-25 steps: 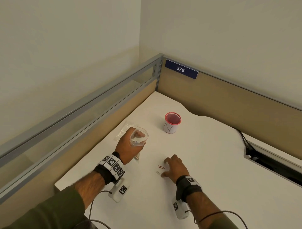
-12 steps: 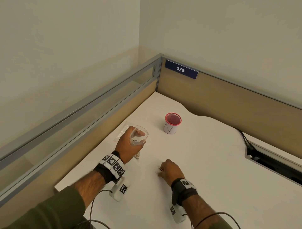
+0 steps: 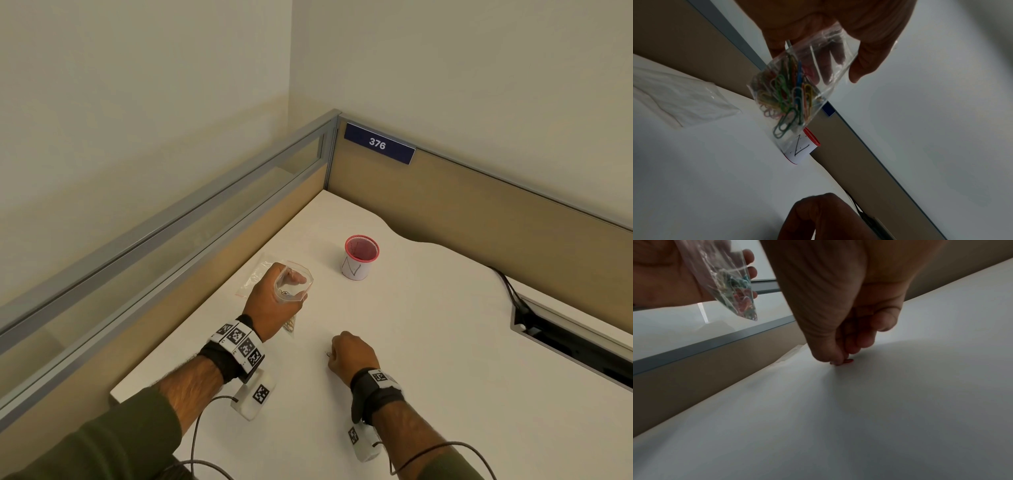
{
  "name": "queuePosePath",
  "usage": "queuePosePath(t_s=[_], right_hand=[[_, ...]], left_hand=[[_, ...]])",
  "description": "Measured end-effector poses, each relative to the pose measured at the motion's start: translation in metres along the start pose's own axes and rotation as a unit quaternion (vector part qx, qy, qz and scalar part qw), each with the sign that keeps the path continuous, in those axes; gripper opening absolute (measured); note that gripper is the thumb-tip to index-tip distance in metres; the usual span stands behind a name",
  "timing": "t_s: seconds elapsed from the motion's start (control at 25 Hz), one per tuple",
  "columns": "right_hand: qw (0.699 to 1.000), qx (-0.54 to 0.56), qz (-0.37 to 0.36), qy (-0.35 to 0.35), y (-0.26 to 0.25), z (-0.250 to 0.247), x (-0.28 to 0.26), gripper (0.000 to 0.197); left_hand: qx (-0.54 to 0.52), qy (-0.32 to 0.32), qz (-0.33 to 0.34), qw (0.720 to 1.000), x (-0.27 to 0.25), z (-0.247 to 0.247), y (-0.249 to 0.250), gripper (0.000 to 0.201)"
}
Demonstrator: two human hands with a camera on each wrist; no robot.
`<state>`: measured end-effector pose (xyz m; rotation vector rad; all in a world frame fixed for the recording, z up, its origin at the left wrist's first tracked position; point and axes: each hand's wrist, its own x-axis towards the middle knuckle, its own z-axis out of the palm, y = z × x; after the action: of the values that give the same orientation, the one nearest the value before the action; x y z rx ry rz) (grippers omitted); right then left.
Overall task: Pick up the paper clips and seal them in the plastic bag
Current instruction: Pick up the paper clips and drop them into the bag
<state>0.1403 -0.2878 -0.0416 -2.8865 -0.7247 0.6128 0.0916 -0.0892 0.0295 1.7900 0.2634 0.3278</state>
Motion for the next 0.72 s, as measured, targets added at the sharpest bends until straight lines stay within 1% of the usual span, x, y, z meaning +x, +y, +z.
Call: queuePosePath(t_s=[0.12,0.2,0.32,0.36,0.44,0.48,0.6,0.72], right_hand=[[1.000,0.006,0.000,-0.003,0.001,-0.002,0.000,0.016],[0.999,0.032,0.013,-0.008,0.005,-0.004,0.000,0.006],[0.997,0.062,0.031,-0.015,0.015,-0.006,-0.002,0.024],[0.997,0.065,0.032,-0.009,0.019,-0.006,-0.003,0.023],[0.999,0.046,0.028,-0.002,0.023,-0.007,-0.004,0.010],[0.999,0.035,0.023,-0.002,0.024,-0.007,-0.005,0.008],[1.000,0.010,0.002,-0.002,0.018,-0.004,-0.004,0.019],[1.000,-0.015,-0.005,-0.004,0.010,-0.001,-0.002,0.023]], left_hand=[[-0.005,0.001,-0.001,1.000,0.001,0.000,-0.001,0.039],[-0.010,0.002,-0.006,1.000,0.000,-0.001,-0.001,0.038],[-0.014,0.003,-0.006,1.000,0.001,-0.001,-0.002,0.038],[-0.015,0.003,-0.005,1.000,0.001,0.000,-0.003,0.037],[-0.015,0.002,-0.003,1.000,0.002,0.001,-0.003,0.037],[-0.015,0.001,-0.004,1.000,0.002,0.002,-0.003,0.037],[-0.014,-0.001,-0.002,1.000,0.001,0.005,-0.003,0.040],[-0.008,-0.003,-0.002,1.000,0.001,0.004,-0.002,0.039]])
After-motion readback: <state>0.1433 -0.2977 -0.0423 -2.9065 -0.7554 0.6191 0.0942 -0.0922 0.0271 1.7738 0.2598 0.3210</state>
